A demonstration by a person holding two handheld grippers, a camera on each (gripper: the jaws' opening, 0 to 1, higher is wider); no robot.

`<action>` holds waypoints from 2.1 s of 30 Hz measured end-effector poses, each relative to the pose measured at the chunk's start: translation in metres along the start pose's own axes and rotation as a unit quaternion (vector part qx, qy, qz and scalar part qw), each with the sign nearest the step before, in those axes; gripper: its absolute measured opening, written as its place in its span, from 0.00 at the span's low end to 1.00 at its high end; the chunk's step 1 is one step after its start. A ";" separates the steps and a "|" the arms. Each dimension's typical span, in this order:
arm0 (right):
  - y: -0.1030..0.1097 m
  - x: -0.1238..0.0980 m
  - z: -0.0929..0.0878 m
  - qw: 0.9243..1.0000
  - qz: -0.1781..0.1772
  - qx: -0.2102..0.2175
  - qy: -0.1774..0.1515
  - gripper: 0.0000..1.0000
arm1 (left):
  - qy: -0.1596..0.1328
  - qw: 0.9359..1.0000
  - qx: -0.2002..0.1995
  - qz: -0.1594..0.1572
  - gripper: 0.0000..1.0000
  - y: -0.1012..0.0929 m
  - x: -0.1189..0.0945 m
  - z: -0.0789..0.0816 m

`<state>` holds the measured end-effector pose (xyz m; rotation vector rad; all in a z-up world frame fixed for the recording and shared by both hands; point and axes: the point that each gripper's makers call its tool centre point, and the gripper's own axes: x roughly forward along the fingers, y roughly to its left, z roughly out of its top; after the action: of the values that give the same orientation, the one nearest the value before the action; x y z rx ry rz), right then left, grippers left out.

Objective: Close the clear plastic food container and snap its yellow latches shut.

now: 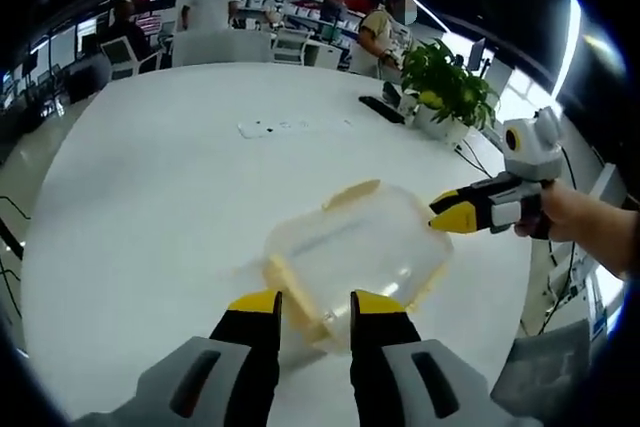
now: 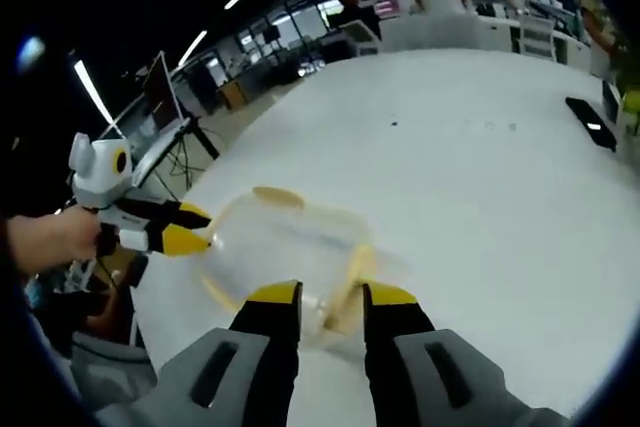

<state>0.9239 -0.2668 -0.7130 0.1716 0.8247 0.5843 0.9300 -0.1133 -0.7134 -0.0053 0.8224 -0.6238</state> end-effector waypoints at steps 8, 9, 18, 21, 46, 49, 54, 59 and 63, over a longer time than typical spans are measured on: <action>-0.001 0.001 0.000 1.000 -0.005 0.005 -0.002 0.21 | -0.009 1.000 -0.015 0.012 0.20 0.001 0.000 0.000; -0.001 0.001 0.000 1.000 -0.007 0.006 -0.004 0.21 | -0.011 1.000 -0.016 0.014 0.20 0.000 0.000 0.000; 0.000 0.001 0.001 1.000 -0.014 0.010 -0.009 0.21 | -0.032 0.998 -0.048 0.038 0.20 0.003 0.001 0.001; 0.000 0.001 0.001 1.000 -0.015 0.008 -0.009 0.21 | -0.039 0.996 -0.071 0.045 0.20 0.004 0.001 0.000; 0.001 0.001 -0.002 0.999 -0.033 0.035 -0.016 0.20 | -0.061 0.980 -0.182 0.051 0.18 0.006 0.004 -0.007; 0.004 0.001 -0.002 0.998 -0.043 0.036 -0.018 0.19 | -0.063 0.980 -0.183 0.053 0.17 0.006 0.004 -0.007; 0.005 -0.001 -0.005 0.998 -0.049 0.047 -0.020 0.19 | -0.071 0.978 -0.184 0.060 0.16 0.006 0.003 -0.007; 0.005 -0.001 -0.006 0.997 -0.054 0.053 -0.013 0.18 | -0.063 0.982 -0.175 0.029 0.13 -0.002 0.003 -0.001; 0.004 0.003 -0.005 0.996 -0.066 0.064 -0.007 0.18 | -0.051 0.980 -0.183 0.053 0.12 0.002 -0.003 -0.004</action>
<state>0.9202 -0.2624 -0.7175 0.2363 0.8535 0.4063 0.9265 -0.1088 -0.7147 -0.3236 0.8230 -0.3633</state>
